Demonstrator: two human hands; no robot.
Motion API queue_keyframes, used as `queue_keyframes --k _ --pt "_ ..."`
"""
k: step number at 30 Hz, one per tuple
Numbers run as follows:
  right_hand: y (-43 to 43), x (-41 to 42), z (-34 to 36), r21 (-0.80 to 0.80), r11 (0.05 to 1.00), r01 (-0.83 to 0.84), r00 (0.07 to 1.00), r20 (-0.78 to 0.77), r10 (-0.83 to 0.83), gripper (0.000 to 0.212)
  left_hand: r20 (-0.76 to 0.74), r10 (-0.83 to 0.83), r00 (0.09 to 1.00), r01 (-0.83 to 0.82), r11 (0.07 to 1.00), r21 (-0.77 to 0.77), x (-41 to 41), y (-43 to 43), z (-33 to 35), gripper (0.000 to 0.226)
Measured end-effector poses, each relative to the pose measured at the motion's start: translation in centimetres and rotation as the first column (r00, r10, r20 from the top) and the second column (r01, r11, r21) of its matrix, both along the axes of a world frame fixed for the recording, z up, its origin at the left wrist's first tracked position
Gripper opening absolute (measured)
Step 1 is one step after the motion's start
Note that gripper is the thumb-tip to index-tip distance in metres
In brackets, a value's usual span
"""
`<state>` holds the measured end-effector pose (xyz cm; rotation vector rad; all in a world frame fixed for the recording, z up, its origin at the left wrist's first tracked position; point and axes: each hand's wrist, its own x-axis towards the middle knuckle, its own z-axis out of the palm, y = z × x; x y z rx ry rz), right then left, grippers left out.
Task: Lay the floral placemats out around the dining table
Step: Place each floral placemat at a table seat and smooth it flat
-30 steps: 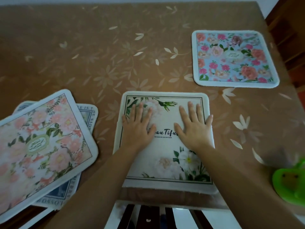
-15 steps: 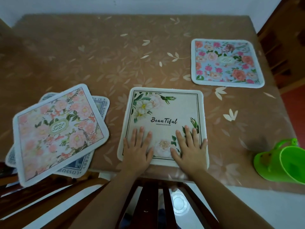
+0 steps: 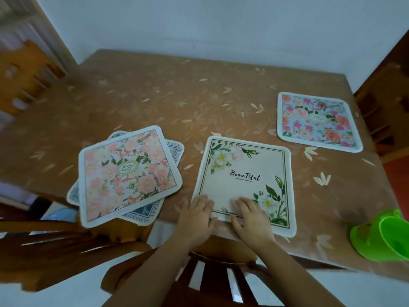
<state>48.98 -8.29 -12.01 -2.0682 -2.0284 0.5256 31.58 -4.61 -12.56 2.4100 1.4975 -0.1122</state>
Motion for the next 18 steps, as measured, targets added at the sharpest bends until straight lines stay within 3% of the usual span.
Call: queue_keyframes --k 8,13,18 --pt "-0.4 -10.5 3.8 0.102 0.991 -0.083 0.997 0.011 0.082 0.04 0.108 0.183 0.977 -0.2 0.963 0.181 -11.8 -1.5 5.1 0.043" --pt "-0.7 -17.8 5.5 0.136 0.986 -0.096 0.995 0.043 0.091 0.037 0.142 0.257 0.956 -0.283 0.936 0.208 -20.2 -2.5 6.4 0.041" --pt "-0.2 -22.8 6.6 0.169 0.983 -0.071 0.997 -0.021 0.076 0.041 0.154 0.254 0.955 -0.282 0.938 0.2 -24.3 -1.8 7.1 0.039"
